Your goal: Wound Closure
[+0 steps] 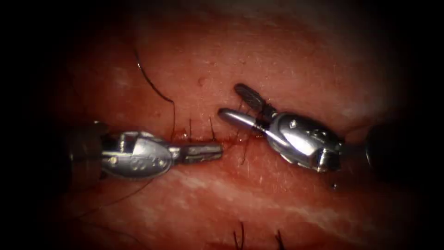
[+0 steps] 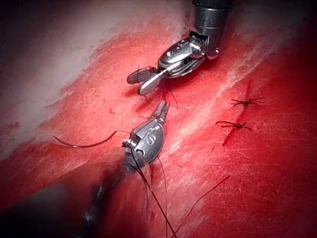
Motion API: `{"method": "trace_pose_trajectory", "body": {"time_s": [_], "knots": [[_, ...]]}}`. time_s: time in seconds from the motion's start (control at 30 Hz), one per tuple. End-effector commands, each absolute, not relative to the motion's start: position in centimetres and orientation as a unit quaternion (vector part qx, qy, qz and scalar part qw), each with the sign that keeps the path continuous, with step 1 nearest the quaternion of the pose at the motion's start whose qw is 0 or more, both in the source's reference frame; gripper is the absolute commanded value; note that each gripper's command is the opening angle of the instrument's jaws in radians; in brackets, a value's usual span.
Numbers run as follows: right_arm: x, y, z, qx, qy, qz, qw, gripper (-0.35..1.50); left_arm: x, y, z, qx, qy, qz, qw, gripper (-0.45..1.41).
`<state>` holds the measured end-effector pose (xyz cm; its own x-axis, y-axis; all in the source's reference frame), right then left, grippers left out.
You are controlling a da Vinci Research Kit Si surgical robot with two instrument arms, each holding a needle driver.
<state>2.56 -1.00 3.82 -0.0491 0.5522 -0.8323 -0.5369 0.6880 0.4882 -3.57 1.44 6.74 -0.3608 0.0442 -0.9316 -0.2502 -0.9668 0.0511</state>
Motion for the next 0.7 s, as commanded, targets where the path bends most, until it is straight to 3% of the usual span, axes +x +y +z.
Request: {"method": "trace_pose_trajectory", "body": {"time_s": [0.03,0.7], "knots": [[2.61,-1.1,3.9,0.011,0.608,0.393,0.690,-0.35,-3.62,1.4,6.8,-0.560,0.090,0.819,0.090,-0.45],[2.41,-1.7,3.8,-0.046,0.602,0.356,0.713,-0.35,-3.10,2.8,7.1,-0.520,0.080,0.838,0.141,-0.45]]}}
